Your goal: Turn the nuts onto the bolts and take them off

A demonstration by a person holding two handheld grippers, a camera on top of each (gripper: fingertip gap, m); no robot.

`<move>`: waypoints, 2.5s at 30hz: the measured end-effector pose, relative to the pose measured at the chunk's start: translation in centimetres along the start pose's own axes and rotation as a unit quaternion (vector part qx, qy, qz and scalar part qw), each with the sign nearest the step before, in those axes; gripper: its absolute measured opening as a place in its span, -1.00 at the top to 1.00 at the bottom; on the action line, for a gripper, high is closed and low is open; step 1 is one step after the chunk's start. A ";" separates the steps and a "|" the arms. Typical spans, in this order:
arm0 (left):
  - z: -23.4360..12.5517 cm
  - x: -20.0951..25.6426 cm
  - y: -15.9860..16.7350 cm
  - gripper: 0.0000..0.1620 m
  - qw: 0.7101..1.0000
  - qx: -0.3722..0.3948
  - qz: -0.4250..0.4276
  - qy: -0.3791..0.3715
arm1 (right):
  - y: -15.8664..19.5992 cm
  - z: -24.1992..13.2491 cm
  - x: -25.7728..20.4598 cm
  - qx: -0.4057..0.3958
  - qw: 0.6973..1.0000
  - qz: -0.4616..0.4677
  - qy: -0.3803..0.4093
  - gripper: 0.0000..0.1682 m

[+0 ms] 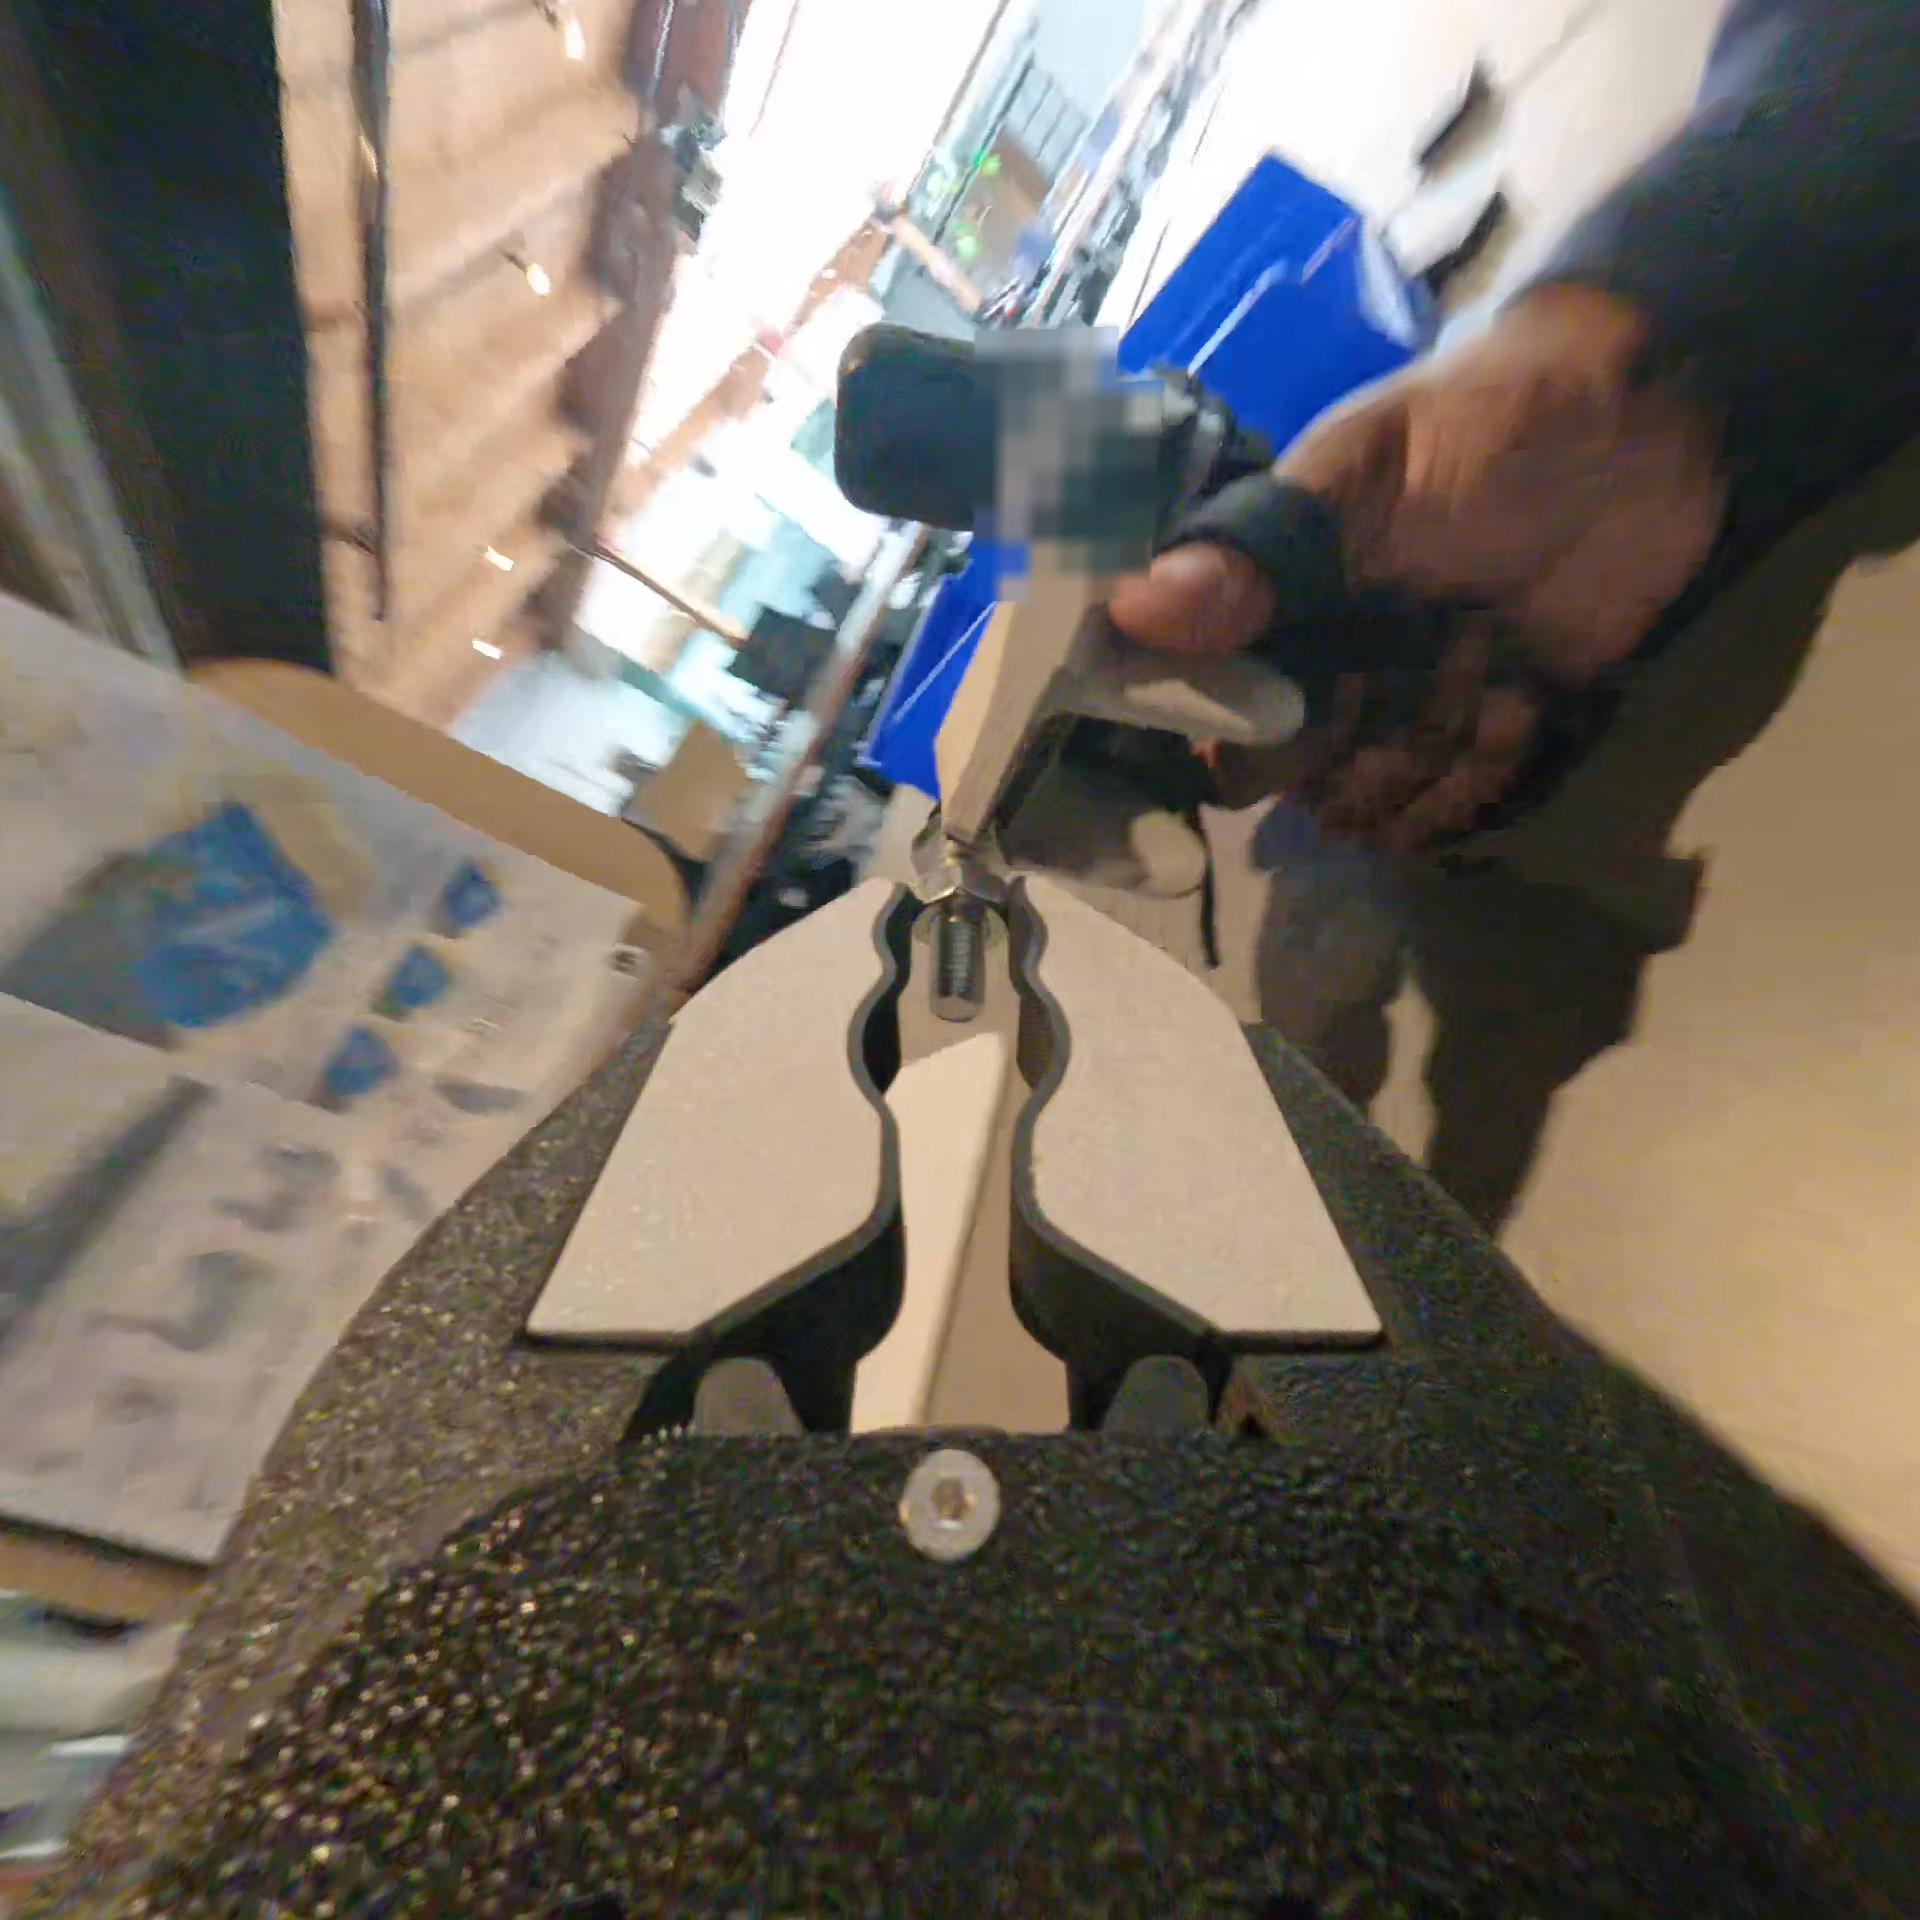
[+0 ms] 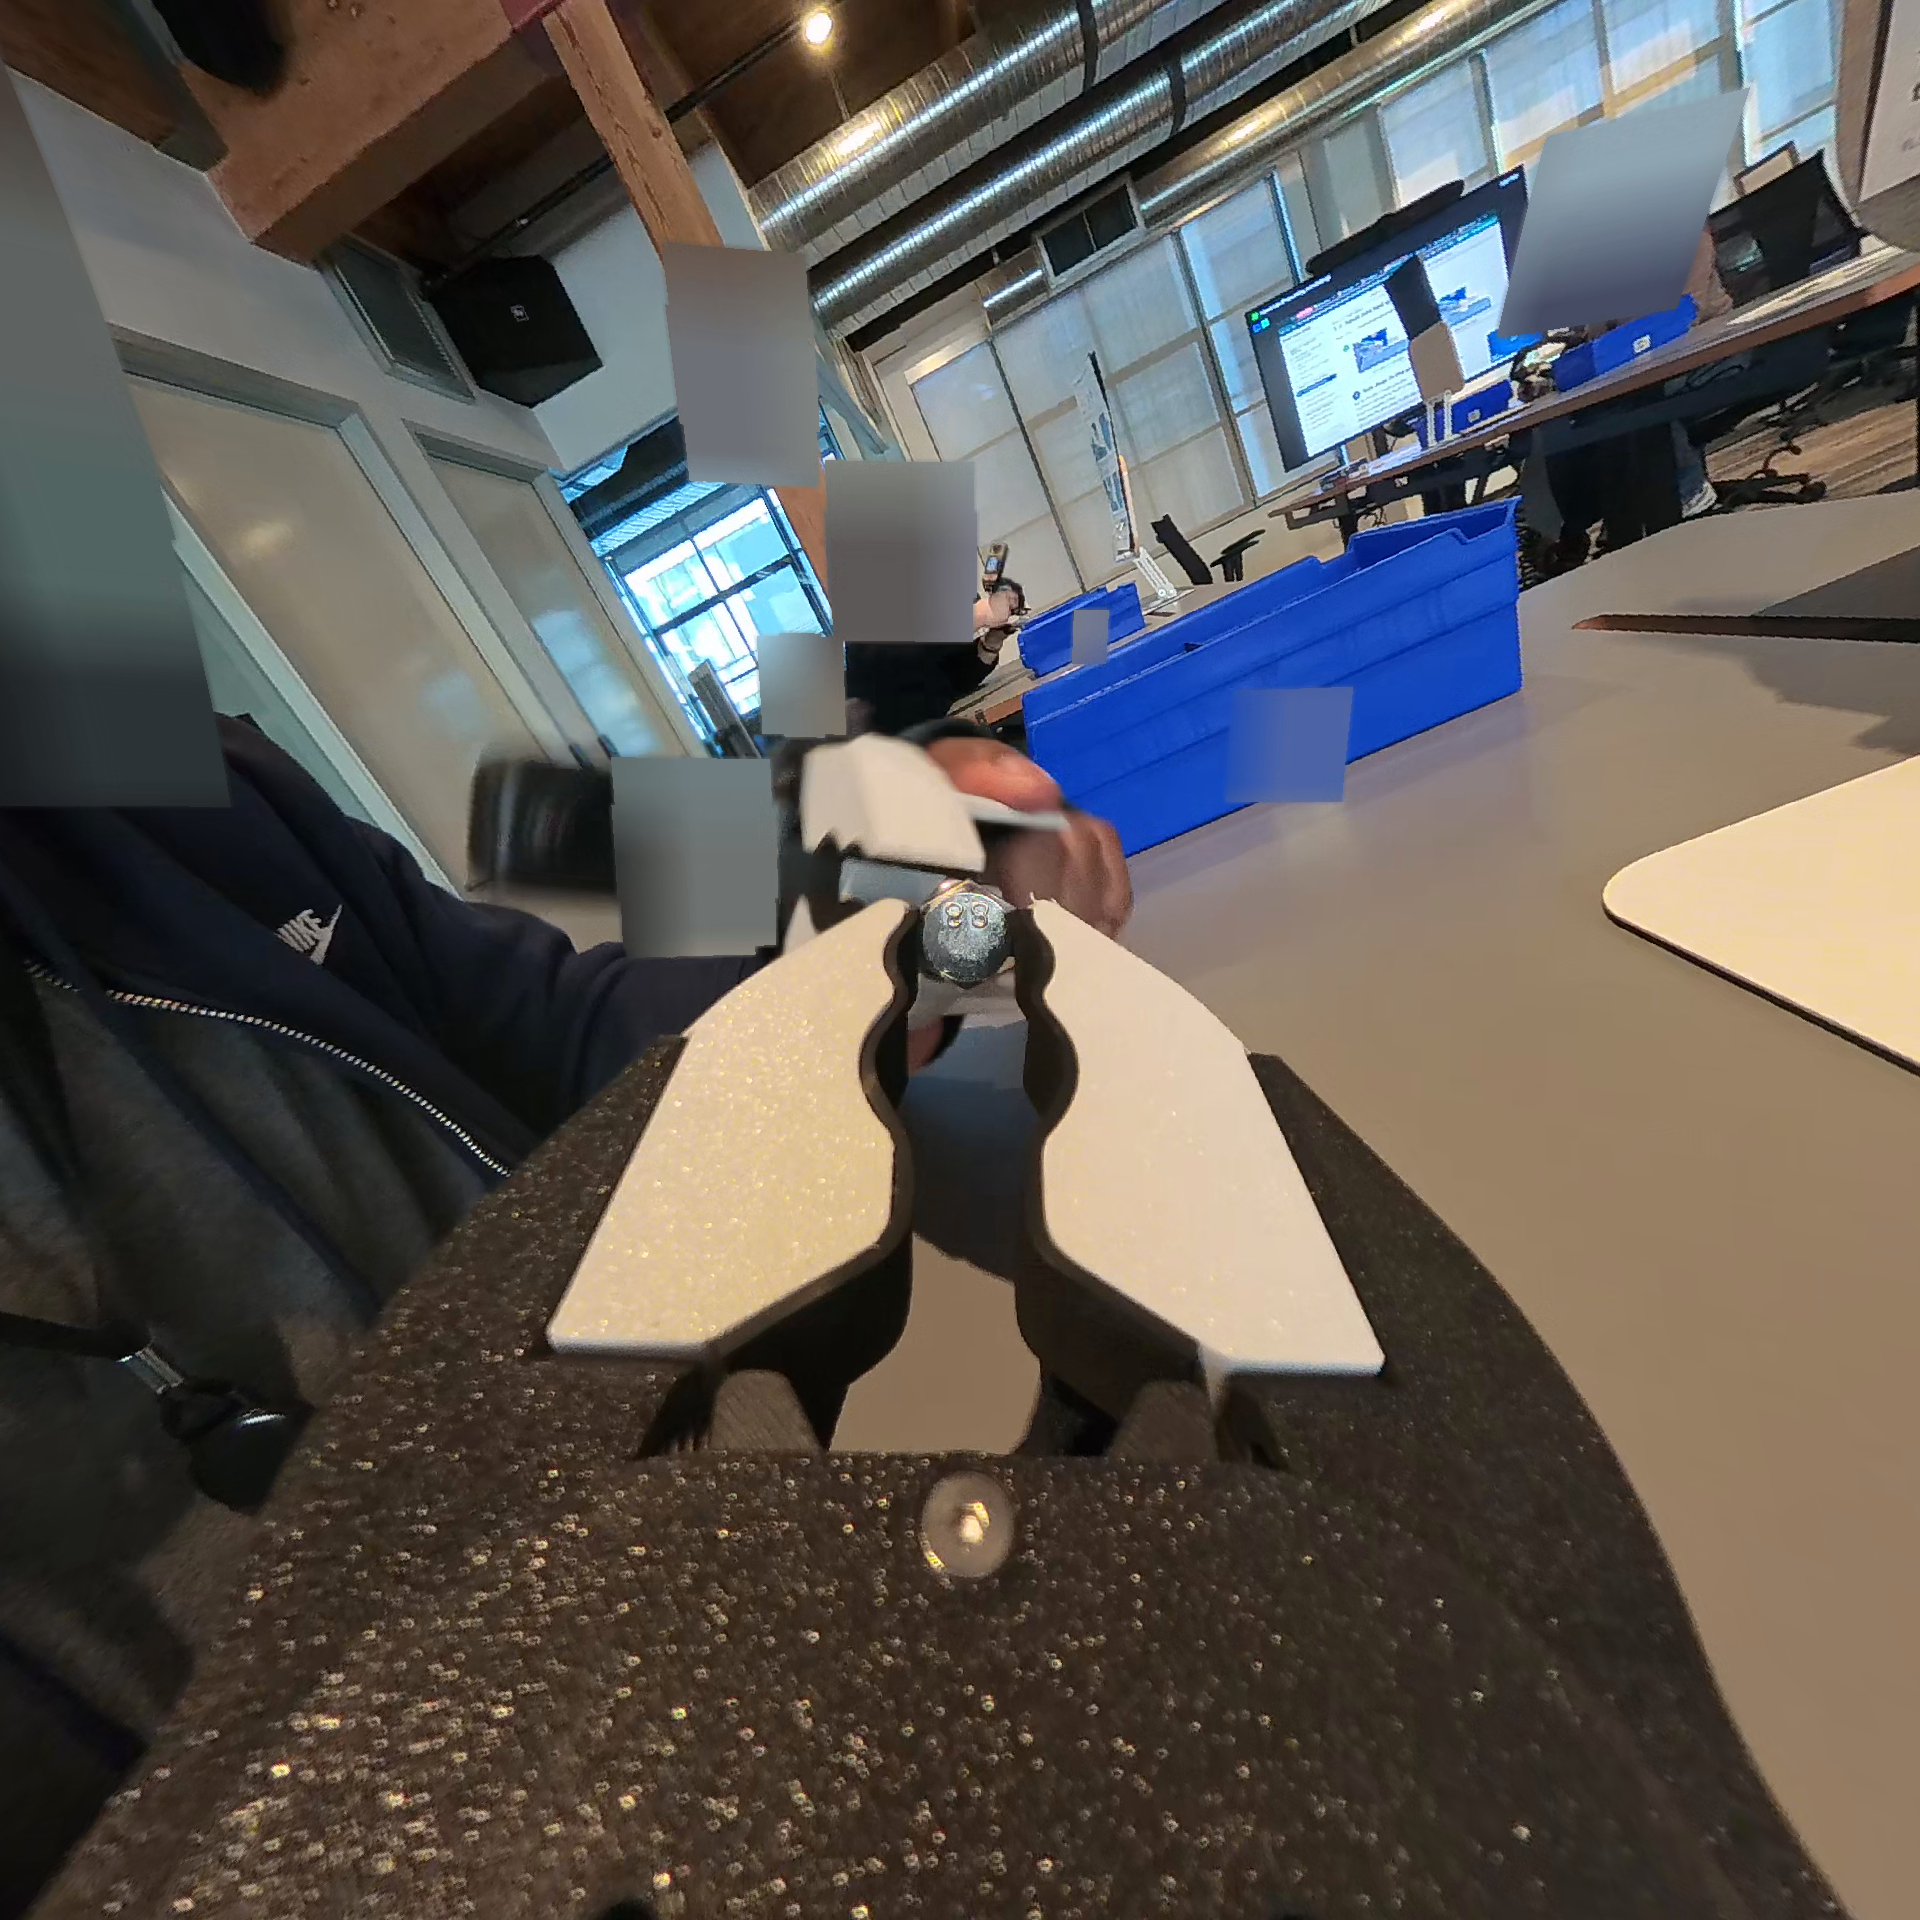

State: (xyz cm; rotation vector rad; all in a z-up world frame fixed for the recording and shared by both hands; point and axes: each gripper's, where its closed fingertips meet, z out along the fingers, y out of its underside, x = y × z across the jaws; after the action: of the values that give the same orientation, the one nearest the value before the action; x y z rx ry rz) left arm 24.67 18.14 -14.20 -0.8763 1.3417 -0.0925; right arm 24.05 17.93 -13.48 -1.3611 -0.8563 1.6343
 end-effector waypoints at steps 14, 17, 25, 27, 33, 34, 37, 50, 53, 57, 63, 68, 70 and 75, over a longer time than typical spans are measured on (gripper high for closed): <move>-0.3 -0.9 -0.4 0.56 0.908 0.083 -0.397 0.110 | -0.3 -0.2 0.0 0.008 1.000 0.000 0.002 0.80; -0.1 -0.4 -0.3 0.61 0.903 0.076 -0.405 0.124 | -0.3 -0.1 0.0 0.008 1.000 0.001 0.001 0.81; 0.1 0.0 0.0 0.79 0.991 0.020 -0.130 0.041 | -0.1 -0.1 0.1 0.006 1.000 0.004 0.000 0.80; 0.1 0.0 0.0 0.79 1.000 0.000 0.019 -0.006 | -0.1 -0.1 0.0 0.006 1.000 0.003 -0.002 0.80; -0.3 -0.4 -0.9 0.58 0.990 0.060 -0.129 0.025 | -0.3 -0.2 0.0 0.012 1.000 0.004 -0.001 0.80; -0.3 -0.5 -0.8 0.57 0.980 0.066 -0.182 0.042 | -0.4 -0.2 0.0 0.013 1.000 0.004 -0.001 0.81; -0.1 -0.8 -0.3 0.55 0.946 0.065 -0.310 0.072 | -0.4 -0.2 0.0 0.013 1.000 0.003 -0.001 0.81; 0.5 0.2 0.1 0.79 0.973 0.036 -0.219 0.057 | -0.2 -0.1 0.0 0.011 1.000 0.005 -0.002 0.81; 0.5 0.2 0.3 0.75 0.997 0.007 -0.070 0.008 | -0.2 -0.1 0.0 0.009 1.000 0.002 0.000 0.80; 0.3 0.3 -0.6 0.44 0.986 0.049 -0.153 0.035 | -0.3 -0.2 0.0 0.011 1.000 -0.004 0.001 0.80; 0.0 -0.9 -0.3 0.50 0.926 0.075 -0.359 0.084 | -0.6 -0.4 0.0 0.019 1.000 -0.010 0.007 0.80; 0.0 -0.6 -0.3 0.56 0.901 0.084 -0.411 0.110 | -0.6 -0.4 0.0 0.018 1.000 -0.011 0.007 0.80; 0.2 -0.3 -0.3 0.56 0.903 0.080 -0.408 0.113 | -0.6 -0.3 0.0 0.018 1.000 -0.010 0.006 0.80; 0.3 0.0 -0.5 0.78 0.899 0.080 -0.415 0.118 | -0.4 -0.2 0.0 0.014 1.000 -0.010 0.006 0.80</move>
State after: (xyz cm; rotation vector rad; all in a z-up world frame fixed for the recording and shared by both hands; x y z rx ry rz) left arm 25.15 17.97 -13.88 -1.2728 1.0716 -0.9872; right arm 24.36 18.09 -13.15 -1.3374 -0.8336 1.6150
